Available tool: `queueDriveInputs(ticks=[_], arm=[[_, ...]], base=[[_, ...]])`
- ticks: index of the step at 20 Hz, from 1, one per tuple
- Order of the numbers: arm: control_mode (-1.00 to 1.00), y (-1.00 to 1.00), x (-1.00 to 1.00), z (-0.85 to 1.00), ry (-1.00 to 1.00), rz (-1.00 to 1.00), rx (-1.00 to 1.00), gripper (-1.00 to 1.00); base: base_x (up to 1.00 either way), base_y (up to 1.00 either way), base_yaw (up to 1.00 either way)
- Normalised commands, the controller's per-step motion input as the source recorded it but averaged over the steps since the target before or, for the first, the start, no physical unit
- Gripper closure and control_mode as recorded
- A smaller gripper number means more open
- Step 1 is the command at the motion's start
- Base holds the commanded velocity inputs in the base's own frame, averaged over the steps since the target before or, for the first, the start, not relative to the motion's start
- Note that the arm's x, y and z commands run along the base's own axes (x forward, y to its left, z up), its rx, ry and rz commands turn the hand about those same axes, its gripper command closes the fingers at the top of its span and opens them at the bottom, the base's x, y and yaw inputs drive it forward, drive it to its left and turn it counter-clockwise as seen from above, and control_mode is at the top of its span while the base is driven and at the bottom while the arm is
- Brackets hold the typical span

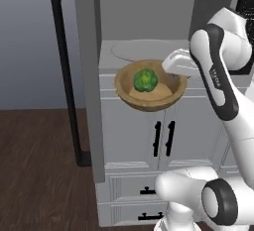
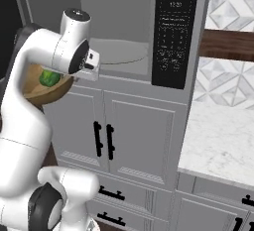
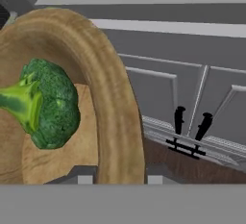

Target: Pick the broccoli from the sink and place it in the bowl. Then pick the bowl and place it in the microwave. Then close the microwave door and press the start button.

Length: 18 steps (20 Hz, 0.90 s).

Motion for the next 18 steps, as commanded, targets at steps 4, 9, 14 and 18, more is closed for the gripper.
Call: queueDriveInputs(ticks=[4, 9, 14, 18], arm=[[-1.00, -0.32, 1.00, 0.57, 0.00, -0.05, 0.10, 1.00], [-1.00, -0.41, 1.00, 0.39, 0.04, -0.18, 0.13, 1.00], [-1.00, -0.39, 1.00, 0.14, 0.01, -0.34, 0.10, 1.00], [-1.00, -0.12, 1.00, -0.13, 0.05, -0.45, 0.02, 1.00]], base=[[0.00, 0.00, 0.00], [0.00, 0.00, 0.00], [0.00, 0.00, 0.00], [0.00, 0.00, 0.00]])
